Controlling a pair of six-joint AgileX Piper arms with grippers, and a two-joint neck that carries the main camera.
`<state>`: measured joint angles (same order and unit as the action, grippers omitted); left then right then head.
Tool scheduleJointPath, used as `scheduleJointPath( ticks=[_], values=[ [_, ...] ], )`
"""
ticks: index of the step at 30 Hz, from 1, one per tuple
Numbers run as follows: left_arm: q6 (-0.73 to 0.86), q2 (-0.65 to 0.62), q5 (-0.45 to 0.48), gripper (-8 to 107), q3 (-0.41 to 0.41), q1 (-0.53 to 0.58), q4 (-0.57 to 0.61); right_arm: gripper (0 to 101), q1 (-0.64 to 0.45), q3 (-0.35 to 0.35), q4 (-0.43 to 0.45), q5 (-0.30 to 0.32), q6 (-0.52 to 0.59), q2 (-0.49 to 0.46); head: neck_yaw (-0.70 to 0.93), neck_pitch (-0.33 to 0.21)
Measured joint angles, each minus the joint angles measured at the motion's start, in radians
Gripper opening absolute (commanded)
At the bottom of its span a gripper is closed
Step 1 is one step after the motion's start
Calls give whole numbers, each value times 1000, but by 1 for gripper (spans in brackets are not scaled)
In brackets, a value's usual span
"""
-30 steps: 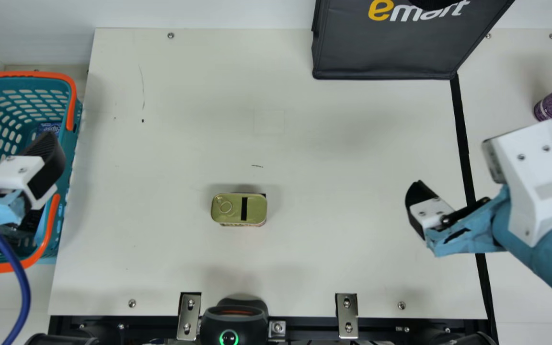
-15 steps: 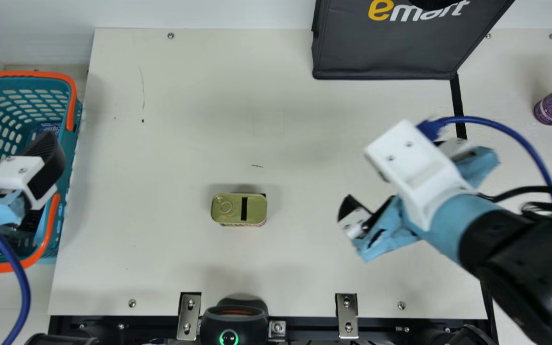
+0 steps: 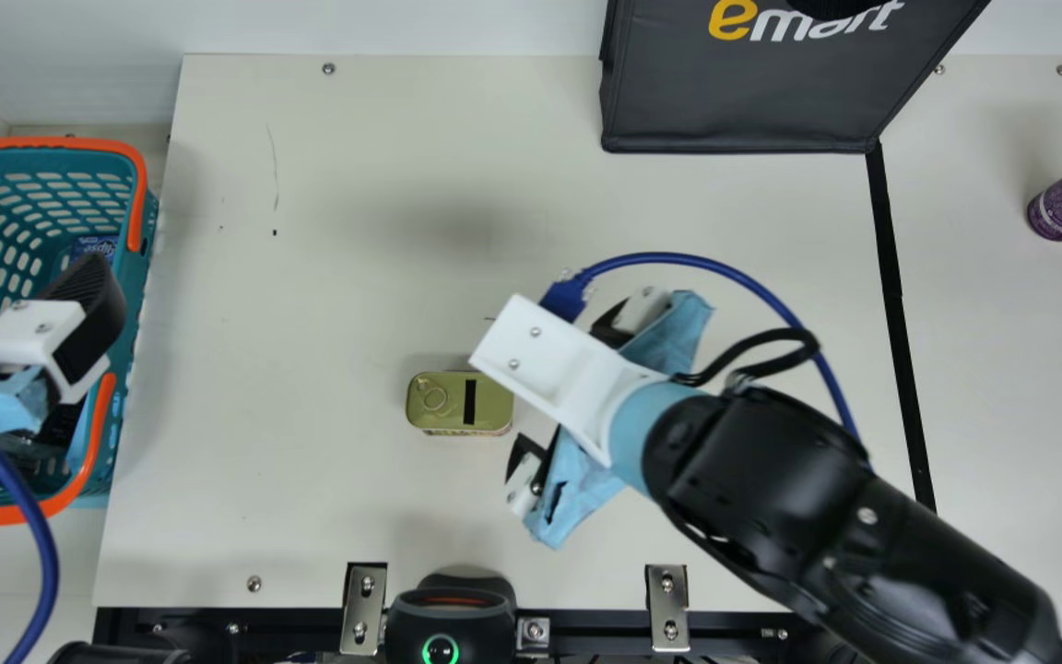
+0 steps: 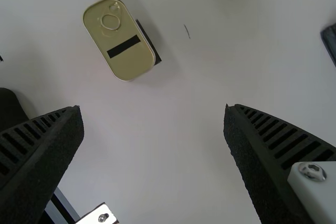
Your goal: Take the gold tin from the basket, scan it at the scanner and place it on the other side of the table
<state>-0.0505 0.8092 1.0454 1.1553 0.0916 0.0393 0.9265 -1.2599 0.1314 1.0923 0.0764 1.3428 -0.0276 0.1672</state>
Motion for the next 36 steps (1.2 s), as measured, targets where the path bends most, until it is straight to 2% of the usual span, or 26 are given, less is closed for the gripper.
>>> scheduleJointPath(
  ticks=[7,14,22,36],
  values=[
    [0,0,0,90,0,0,0,95,-10,-4,-75,-59,127,85,0,0],
    [0,0,0,90,0,0,0,95,-28,-19,-149,-91,273,177,0,0],
    [0,0,0,90,0,0,0,95,-44,-51,-203,-102,414,275,0,0],
    [0,0,0,90,0,0,0,95,-51,-124,-254,-92,581,411,0,0]
  ],
)
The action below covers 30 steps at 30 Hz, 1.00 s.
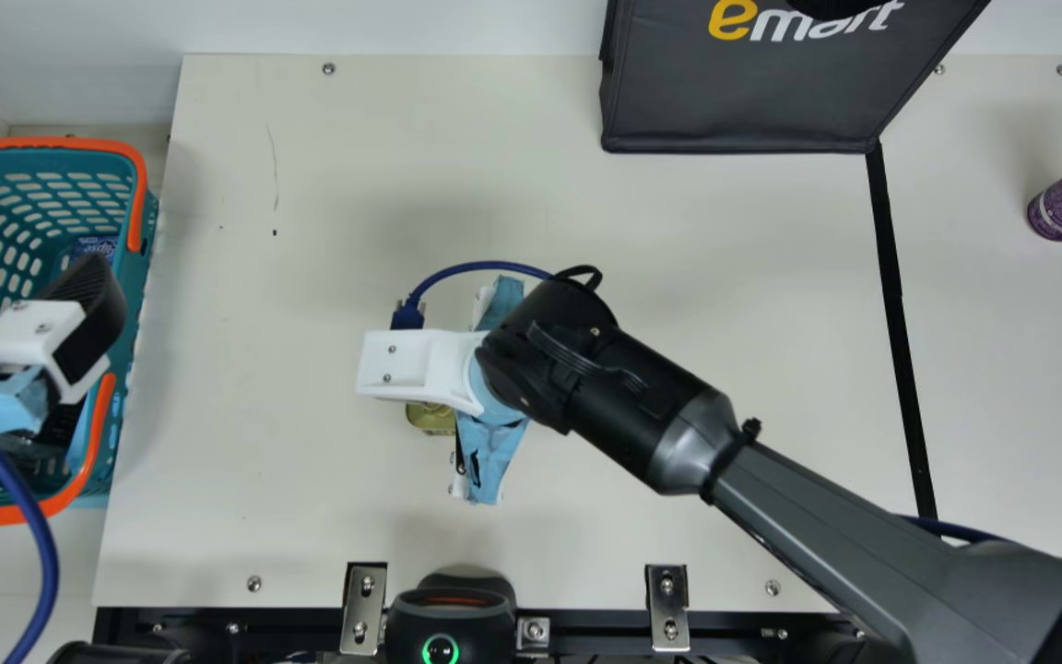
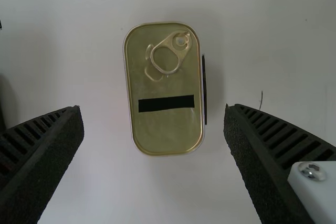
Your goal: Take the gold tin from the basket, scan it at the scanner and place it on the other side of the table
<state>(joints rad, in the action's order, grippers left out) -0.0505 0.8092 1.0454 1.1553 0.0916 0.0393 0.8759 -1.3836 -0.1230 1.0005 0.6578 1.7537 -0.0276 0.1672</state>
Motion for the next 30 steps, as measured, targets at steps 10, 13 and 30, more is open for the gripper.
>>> scheduleJointPath(
  ticks=[10,13,30],
  values=[
    [0,0,0,90,0,0,0,95,-7,-49,-11,34,90,79,0,0],
    [0,0,0,90,0,0,0,95,-7,-62,-11,34,105,101,0,0],
    [0,0,0,90,0,0,0,95,1,-103,-20,17,133,194,0,0]
  ],
)
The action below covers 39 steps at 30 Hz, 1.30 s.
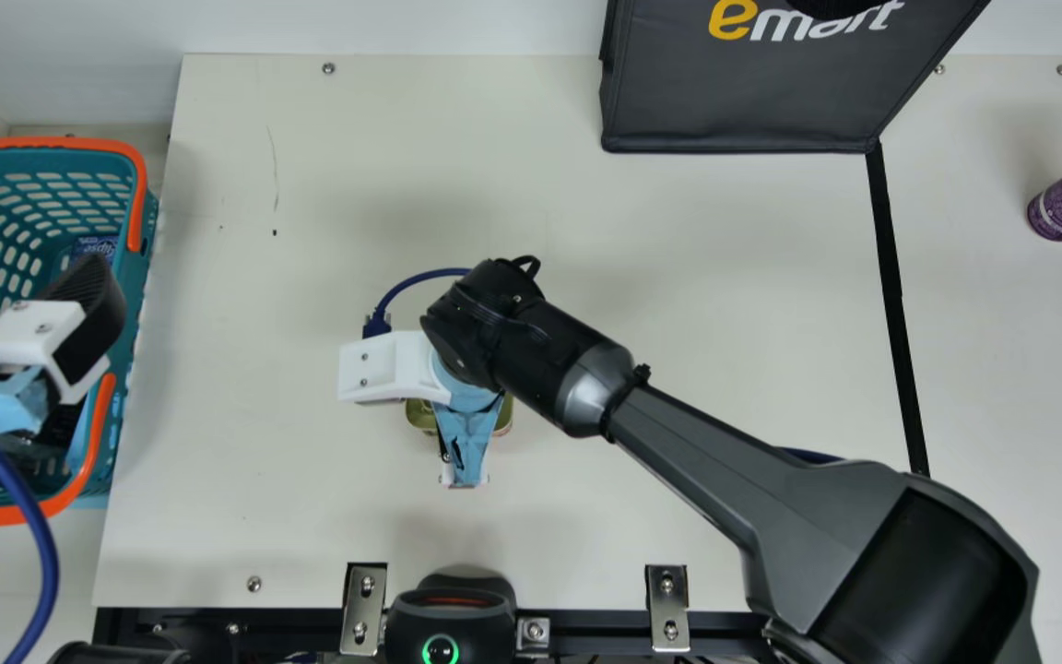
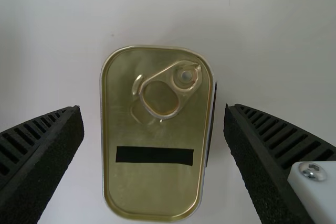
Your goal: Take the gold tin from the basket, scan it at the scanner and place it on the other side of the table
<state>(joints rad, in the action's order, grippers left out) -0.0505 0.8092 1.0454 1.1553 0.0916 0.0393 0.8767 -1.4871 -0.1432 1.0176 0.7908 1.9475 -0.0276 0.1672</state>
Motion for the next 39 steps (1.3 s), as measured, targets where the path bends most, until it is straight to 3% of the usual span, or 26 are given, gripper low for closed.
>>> scheduleJointPath(
  ticks=[8,22,31,39],
  values=[
    [0,0,0,90,0,0,0,95,16,-3,22,-27,-24,22,0,0],
    [0,0,0,90,0,0,0,1,48,-20,118,-31,-123,33,2,0],
    [0,0,0,90,0,0,0,0,69,-87,181,31,-227,27,0,0],
    [0,0,0,90,0,0,0,0,95,-180,206,123,-338,28,0,0]
  ],
)
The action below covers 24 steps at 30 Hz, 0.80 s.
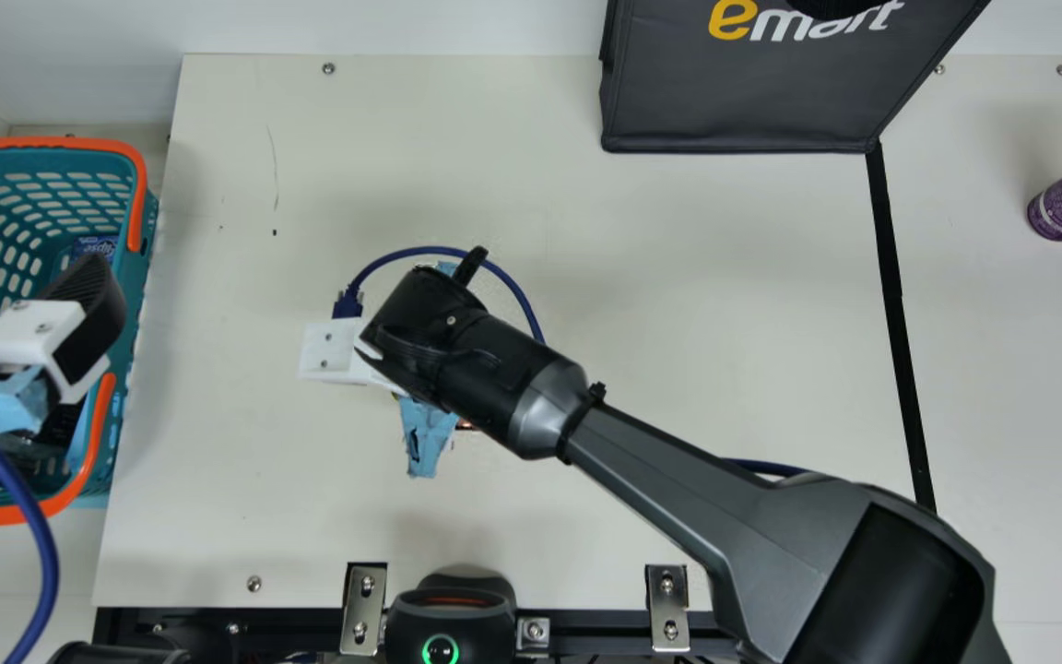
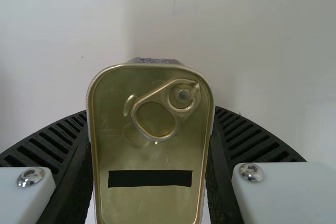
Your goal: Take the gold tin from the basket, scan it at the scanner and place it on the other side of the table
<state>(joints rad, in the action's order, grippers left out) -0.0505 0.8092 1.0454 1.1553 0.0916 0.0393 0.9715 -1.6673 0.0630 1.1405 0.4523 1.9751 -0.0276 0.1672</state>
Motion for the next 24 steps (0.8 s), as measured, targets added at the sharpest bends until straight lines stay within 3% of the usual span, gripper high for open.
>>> scheduleJointPath(
  ticks=[7,24],
  values=[
    [0,0,0,90,0,0,0,0,14,-74,4,76,-102,16,0,0],
    [0,0,0,90,0,0,0,0,-12,-88,-19,80,-500,18,0,0]
  ],
)
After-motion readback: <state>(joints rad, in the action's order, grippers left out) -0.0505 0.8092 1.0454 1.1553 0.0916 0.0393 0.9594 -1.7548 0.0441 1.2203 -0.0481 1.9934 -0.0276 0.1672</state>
